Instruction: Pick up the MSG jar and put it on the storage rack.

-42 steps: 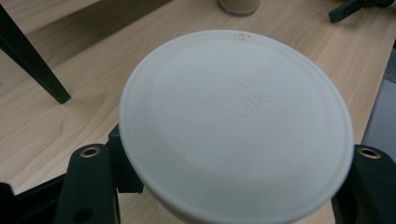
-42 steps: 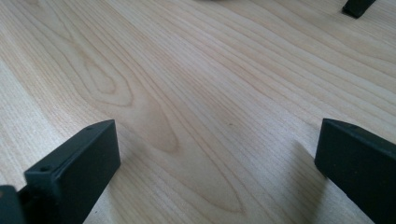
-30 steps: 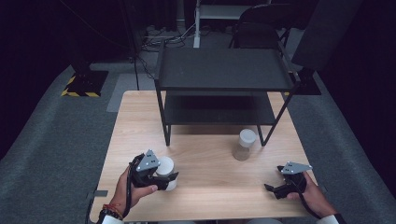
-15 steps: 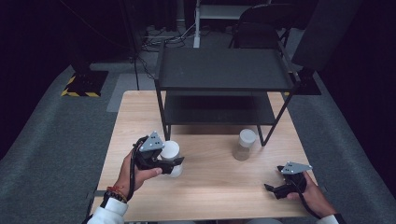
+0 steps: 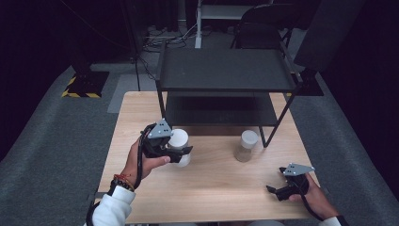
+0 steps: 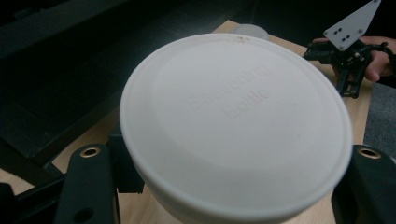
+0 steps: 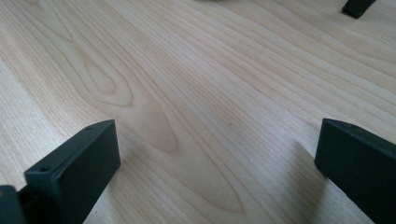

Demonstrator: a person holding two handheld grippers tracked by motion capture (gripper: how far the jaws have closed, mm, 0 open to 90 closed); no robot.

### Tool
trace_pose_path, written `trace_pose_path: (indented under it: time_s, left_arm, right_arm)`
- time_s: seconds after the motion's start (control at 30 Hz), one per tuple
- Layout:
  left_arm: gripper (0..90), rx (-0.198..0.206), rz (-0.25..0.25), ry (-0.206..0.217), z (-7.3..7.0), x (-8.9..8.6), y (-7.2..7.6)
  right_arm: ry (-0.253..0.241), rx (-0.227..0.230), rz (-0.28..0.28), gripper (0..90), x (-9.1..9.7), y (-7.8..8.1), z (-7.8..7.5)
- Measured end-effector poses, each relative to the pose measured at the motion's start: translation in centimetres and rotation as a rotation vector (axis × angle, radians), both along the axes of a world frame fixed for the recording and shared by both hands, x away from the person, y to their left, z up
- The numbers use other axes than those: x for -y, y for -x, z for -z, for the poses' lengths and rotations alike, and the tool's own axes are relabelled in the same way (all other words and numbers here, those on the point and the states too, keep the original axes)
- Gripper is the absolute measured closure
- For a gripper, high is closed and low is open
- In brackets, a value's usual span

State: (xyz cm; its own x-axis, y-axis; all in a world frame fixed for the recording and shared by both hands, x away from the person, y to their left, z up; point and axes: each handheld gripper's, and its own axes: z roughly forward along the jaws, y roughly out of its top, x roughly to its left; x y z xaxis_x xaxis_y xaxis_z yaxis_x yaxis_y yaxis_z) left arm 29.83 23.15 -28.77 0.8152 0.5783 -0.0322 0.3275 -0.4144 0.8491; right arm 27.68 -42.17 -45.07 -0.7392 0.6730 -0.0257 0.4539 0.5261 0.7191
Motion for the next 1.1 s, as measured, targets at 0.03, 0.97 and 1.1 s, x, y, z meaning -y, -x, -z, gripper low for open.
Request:
trace_pose_path:
  time_s: [0.03,0.97,1.1]
  left_arm:
    - [33.9,0.001,0.001,0.0,-0.2,0.1,-0.2]
    - [33.9,0.049,0.037,0.014,-6.4,2.9,-3.4]
    - [33.9,0.057,0.046,0.018,-7.5,3.1,-3.7]
  right_arm:
    - [0.0,0.0,0.0,0.0,0.0,0.0,0.0]
    - [0.0,0.0,0.003,0.0,0.0,0.0,0.0]
    - [-0.001,0.0,0.003,0.0,0.0,0.0,0.0]
